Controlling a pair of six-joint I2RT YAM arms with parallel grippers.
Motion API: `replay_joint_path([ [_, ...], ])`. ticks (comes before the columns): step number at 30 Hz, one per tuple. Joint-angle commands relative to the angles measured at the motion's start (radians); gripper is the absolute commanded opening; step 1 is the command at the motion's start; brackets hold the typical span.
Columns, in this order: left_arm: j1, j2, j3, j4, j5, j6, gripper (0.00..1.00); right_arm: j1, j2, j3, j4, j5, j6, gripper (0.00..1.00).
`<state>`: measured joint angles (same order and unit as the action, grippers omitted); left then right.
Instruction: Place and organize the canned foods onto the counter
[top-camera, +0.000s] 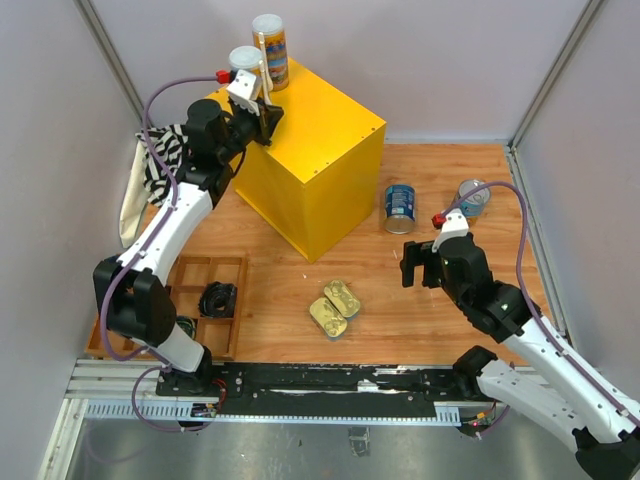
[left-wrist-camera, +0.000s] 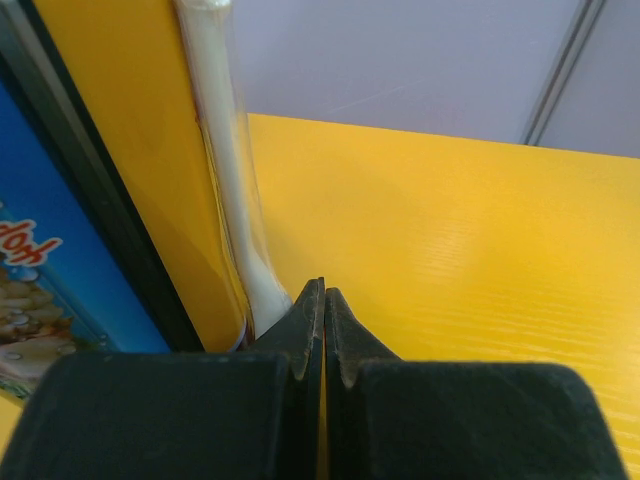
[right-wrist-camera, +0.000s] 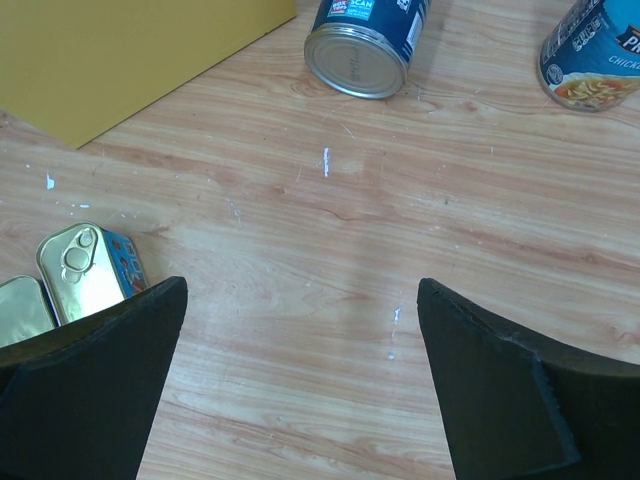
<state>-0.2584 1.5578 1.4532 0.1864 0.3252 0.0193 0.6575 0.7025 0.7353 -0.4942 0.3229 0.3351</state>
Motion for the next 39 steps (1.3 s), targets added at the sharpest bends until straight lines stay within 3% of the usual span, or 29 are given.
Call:
replay_joint_path([
  [1,0.026,0.010,0.040,0.043,-0.033,-0.008,0.00,-0.023,0.002,0.002,0.029,0.009,-0.013,0.98],
  [39,0.116,0.158,0.197,0.012,0.150,-0.027,0.00,-0.046,0.085,0.014,0.087,-0.010,-0.018,0.98],
])
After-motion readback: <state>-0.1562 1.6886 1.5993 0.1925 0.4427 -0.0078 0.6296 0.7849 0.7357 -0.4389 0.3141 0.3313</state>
